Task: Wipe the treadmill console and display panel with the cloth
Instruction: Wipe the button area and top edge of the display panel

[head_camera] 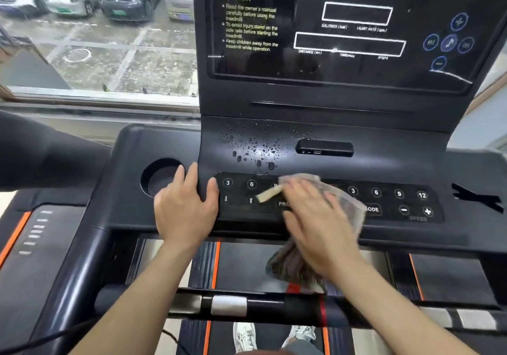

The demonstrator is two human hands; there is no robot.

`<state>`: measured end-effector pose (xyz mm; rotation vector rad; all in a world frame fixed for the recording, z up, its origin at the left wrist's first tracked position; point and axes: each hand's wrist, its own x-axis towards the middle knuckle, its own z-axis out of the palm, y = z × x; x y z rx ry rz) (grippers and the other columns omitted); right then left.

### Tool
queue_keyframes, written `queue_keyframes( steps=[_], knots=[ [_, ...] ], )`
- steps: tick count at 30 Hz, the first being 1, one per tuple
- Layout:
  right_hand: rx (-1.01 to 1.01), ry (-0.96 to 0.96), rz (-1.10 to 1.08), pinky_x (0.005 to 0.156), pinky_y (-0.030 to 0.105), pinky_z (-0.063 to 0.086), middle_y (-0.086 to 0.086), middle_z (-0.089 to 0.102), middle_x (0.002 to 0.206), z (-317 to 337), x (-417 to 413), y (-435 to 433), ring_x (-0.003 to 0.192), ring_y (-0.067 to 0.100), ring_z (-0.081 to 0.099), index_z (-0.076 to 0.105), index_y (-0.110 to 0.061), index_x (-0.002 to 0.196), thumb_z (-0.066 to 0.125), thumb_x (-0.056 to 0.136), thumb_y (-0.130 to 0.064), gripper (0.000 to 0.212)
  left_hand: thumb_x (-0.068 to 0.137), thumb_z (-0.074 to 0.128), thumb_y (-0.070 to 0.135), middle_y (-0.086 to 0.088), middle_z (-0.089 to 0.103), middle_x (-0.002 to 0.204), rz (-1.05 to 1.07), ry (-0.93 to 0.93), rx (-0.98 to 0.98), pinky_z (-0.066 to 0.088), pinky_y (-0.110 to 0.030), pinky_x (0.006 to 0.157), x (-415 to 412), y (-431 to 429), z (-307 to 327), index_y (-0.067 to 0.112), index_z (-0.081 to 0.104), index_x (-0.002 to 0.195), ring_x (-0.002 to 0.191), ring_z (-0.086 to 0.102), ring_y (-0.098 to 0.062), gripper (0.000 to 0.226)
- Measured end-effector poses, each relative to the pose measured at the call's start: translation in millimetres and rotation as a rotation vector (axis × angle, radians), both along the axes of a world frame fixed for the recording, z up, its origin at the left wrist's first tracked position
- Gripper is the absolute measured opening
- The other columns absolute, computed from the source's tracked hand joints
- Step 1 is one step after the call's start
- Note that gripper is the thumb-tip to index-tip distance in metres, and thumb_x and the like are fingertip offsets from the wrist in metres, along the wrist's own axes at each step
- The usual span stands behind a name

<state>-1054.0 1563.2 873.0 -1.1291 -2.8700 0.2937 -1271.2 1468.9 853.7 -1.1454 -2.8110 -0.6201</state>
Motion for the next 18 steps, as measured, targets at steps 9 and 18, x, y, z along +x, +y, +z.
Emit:
queue_keyframes(
  steps=[9,18],
  knots=[
    [0.057,0.110,0.195,0.110,0.040,0.031,0.001,0.051,0.145,-4.6,-97.7,-54.1,0.135,0.017,0.044,0.054,-0.013,0.138,0.031,0.094,-0.035,0.054,0.090,0.027,0.033,-0.006,0.060,0.100,0.011,-0.057,0.059,0.040,-0.040,0.071,-3.4,-2.4,0.4,0.016,0.057,0.125,0.075,0.058,-0.034,0.049],
    [0.078,0.091,0.151,0.113,0.044,0.031,0.000,0.044,0.150,-13.3,-83.3,-40.8,0.141,0.017,0.035,0.047,-0.014,0.143,0.029,0.096,-0.032,0.053,0.099,0.043,0.031,0.001,0.052,0.142,-0.012,-0.290,0.062,0.040,-0.041,0.098,-17.4,-10.8,10.4,0.032,0.051,0.138,0.119,0.054,-0.033,0.039]
  ],
)
